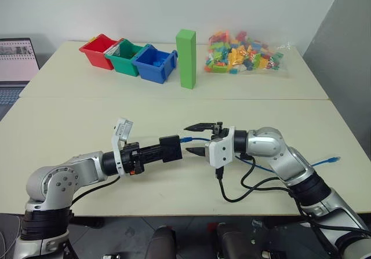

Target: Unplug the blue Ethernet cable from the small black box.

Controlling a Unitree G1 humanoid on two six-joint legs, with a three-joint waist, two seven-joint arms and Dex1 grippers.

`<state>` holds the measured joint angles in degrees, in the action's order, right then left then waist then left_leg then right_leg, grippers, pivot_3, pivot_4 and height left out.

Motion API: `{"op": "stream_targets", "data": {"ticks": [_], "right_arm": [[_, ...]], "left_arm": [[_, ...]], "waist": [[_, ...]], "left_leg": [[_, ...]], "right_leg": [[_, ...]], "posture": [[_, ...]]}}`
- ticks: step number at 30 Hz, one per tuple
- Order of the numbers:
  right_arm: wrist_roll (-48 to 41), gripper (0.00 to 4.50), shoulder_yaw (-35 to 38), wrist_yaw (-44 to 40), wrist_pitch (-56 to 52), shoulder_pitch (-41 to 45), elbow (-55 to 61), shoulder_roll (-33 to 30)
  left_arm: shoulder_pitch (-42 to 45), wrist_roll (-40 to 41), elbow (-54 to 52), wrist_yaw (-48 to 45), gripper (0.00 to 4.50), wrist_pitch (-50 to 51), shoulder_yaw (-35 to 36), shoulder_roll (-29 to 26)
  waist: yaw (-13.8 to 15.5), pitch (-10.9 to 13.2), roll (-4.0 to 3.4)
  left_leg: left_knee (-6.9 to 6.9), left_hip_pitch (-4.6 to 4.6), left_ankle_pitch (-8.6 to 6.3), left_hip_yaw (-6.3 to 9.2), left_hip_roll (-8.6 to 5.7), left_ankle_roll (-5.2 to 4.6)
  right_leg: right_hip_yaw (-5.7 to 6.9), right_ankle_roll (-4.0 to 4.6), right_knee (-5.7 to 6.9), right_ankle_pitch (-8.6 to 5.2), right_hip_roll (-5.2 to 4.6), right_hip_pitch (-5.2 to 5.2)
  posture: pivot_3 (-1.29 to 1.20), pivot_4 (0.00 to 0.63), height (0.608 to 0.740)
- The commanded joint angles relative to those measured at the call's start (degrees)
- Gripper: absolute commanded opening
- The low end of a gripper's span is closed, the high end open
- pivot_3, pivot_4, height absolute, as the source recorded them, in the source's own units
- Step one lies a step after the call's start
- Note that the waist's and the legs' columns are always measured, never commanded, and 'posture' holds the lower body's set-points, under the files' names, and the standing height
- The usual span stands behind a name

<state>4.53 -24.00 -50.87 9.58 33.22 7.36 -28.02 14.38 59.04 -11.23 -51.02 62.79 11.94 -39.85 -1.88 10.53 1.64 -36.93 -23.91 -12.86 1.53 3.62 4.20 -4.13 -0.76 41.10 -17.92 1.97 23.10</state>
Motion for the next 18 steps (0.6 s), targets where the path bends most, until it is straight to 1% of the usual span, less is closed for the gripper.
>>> {"op": "stream_targets", "data": {"ticks": [1, 4, 7, 13, 18], "right_arm": [[-16.93, 3.77, 5.21, -4.65, -22.00, -1.92, 10.07, -0.65], [-28.85, 3.77, 8.09, -5.74, -39.29, -3.21, 12.57, -1.46], [-35.23, 3.77, 10.22, -3.76, -49.10, -3.47, 13.27, -0.22], [-42.40, 3.77, 13.63, 2.52, -59.24, -4.26, 11.03, 6.40], [-45.29, 3.77, 14.50, 3.67, -62.96, -4.08, 10.05, 8.17]], "left_arm": [[0.00, -2.33, -1.69, -4.96, 0.79, -3.54, -1.68, -2.33], [0.25, -4.32, -1.74, -9.04, 0.79, -6.14, -3.50, -3.79], [0.77, -5.85, -1.78, -11.96, 0.79, -8.50, -4.81, -4.54], [1.42, -6.87, -2.23, -15.10, 0.79, -10.47, -5.96, -4.80], [1.59, -7.27, -1.90, -15.63, 0.79, -10.96, -5.85, -4.67]], "waist": [[0.04, 0.00, 0.00], [0.03, 0.00, 0.00], [0.00, 0.01, -0.01], [-0.18, 0.01, -0.01], [-0.16, 0.01, -0.02]], "left_leg": [[-0.01, 0.00, 0.00, 0.01, 0.00, 0.00], [-0.01, 0.01, 0.00, 0.02, 0.00, 0.00], [-0.02, 0.02, 0.00, 0.01, -0.01, 0.00], [0.02, 0.00, -0.01, 0.00, 0.02, -0.02], [0.01, -0.02, -0.01, -0.03, 0.00, -0.02]], "right_leg": [[0.00, 0.00, 0.01, 0.00, -0.01, -0.01], [0.00, 0.00, 0.01, 0.00, -0.02, -0.01], [0.00, 0.00, 0.00, 0.00, -0.02, -0.03], [-0.01, -0.02, 0.00, -0.02, 0.06, 0.04], [-0.02, -0.06, -0.03, -0.04, 0.05, 0.04]], "posture": [[0.00, 0.150, 0.740], [0.00, 0.150, 0.740], [0.00, 0.150, 0.740], [0.00, 0.150, 0.740], [0.00, 0.150, 0.740]]}}
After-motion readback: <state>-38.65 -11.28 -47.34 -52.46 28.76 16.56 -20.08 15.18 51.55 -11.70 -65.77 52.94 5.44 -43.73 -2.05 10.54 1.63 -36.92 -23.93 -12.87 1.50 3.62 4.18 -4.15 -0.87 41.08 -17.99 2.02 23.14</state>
